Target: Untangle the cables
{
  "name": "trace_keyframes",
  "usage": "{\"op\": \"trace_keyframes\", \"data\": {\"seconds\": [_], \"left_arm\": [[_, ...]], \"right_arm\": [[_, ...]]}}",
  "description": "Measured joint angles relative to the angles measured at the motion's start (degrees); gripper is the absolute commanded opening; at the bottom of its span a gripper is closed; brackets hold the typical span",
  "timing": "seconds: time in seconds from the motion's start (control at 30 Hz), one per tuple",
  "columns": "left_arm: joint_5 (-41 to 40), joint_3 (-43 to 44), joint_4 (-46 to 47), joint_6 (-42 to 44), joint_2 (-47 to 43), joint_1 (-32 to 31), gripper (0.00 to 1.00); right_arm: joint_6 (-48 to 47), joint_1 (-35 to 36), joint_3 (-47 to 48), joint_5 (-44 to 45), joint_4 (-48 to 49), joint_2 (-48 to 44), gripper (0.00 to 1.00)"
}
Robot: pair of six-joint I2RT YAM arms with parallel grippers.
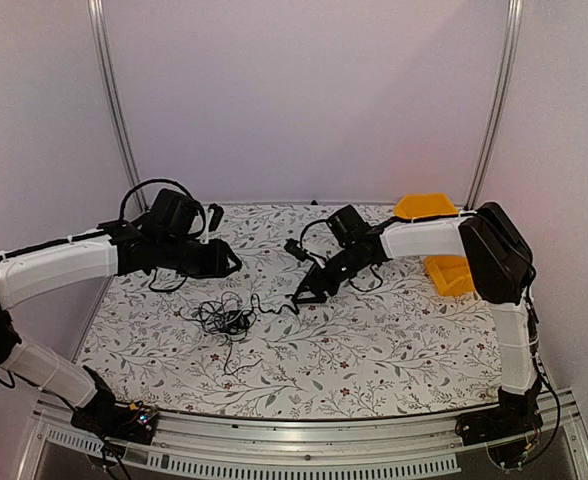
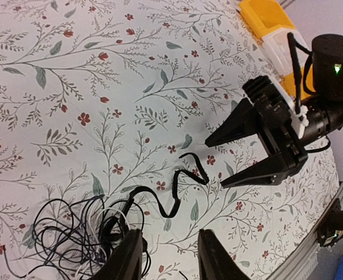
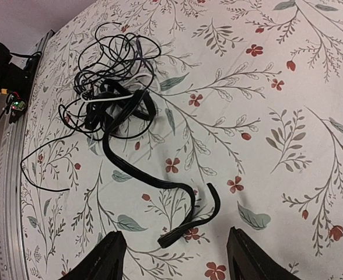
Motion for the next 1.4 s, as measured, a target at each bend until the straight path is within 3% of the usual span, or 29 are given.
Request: {"op": "trace_keyframes", "data": {"seconds": [0.1,0.23,0.43,0.5,0.63,0.77,0.97,1.07,1.2,1.23,1.27,1.37,1.4], "left_arm": [[-1.7,0.0,-1.3,-1.0,-1.3,0.3,0.35],[-2.9,0.0,-3.2,-1.6,-2.3,0.4,0.35],[-3.3,-0.8,-3.9,-2.1,-5.1,0.4,0.34],[-3.3,-1.5,-3.8,-2.2,-5.9,0.4,0.33],[-3.3,-2.2,-3.8,-2.2,-6.0,0.4,0.33],[-3.2,-2.3,-3.7,-2.2,-6.0,0.5,0.33],[-2.8,-2.3,-3.7,-2.2,-5.9,0.5,0.33],[-2.8,-2.3,-3.7,-2.2,-5.9,0.5,0.33],[-2.8,-2.3,-3.7,-2.2,-5.9,0.5,0.33],[-2.7,-2.3,-3.7,-2.2,-5.9,0.5,0.33],[-2.7,-2.3,-3.7,-2.2,-5.9,0.5,0.33],[-2.4,-3.0,-2.8,-1.7,-6.1,0.4,0.35],[-2.4,-3.6,-2.0,-1.3,-6.5,0.4,0.36]], "right_arm": [[1.4,1.2,1.1,-0.9,-0.1,1.6,0.61],[4.3,2.2,2.1,-0.2,0.2,4.0,0.47],[8.2,2.3,2.3,2.3,0.2,5.4,0.35],[9.1,2.2,2.3,2.9,0.3,5.4,0.37],[10.6,2.2,2.2,5.4,0.4,5.3,0.54],[12.0,2.3,1.2,9.3,1.2,4.0,0.58],[13.2,2.9,-0.1,14.4,1.4,2.7,0.53],[13.2,3.0,-0.2,13.1,1.4,2.7,0.46],[13.1,3.4,-0.3,9.4,1.1,2.7,0.47],[13.2,3.5,-0.3,8.6,1.1,2.7,0.45],[13.3,3.7,-0.3,8.2,1.1,2.7,0.36],[13.2,4.1,-0.3,7.2,1.1,2.7,0.01],[13.7,4.2,-0.3,7.0,1.1,2.7,0.00]]}}
